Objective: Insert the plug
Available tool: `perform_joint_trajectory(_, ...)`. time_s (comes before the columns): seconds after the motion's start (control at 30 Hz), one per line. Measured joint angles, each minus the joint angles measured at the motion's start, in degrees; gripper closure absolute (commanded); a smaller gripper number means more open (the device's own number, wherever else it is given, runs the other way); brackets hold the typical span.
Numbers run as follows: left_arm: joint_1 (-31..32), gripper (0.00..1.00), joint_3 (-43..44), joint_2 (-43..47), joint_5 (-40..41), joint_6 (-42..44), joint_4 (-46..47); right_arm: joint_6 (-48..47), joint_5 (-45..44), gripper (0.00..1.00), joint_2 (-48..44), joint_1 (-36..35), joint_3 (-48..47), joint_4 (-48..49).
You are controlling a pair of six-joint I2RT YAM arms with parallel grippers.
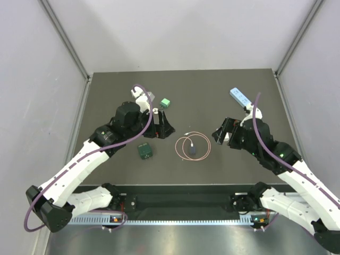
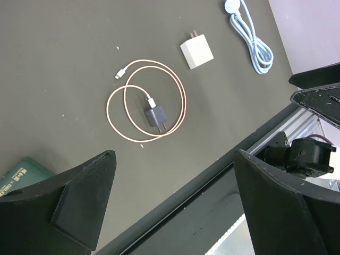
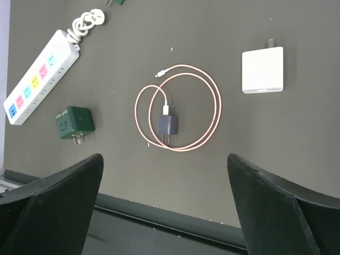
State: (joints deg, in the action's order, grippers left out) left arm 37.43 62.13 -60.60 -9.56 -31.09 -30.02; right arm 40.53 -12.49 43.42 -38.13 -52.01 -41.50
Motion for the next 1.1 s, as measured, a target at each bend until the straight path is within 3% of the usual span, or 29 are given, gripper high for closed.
perform_joint_trajectory(0.33,0.0,0.05,0.0,0.0,2.3,0.0,0.0,0.0,0.0,0.00,-0.3,0.0,0.0,0.0)
perform_joint_trajectory(0.63,-0.4,0.08,3.7,-3.9,12.6,0.7,-4.4,-2.0,0.2,0.00,-0.6,0.0,0.0,0.3)
perform_joint_trajectory(0.87,-7.7,0.14,8.1,-11.9,14.8,-2.4,-9.3,-5.6,3.5,0.00,-1.2,0.0,3.0,4.2)
perform_joint_trajectory(1.1,-12.0,0.14,-0.2,-11.1,14.9,-4.3,-11.3,-7.2,9.4,0.00,-0.3,0.0,6.6,7.6)
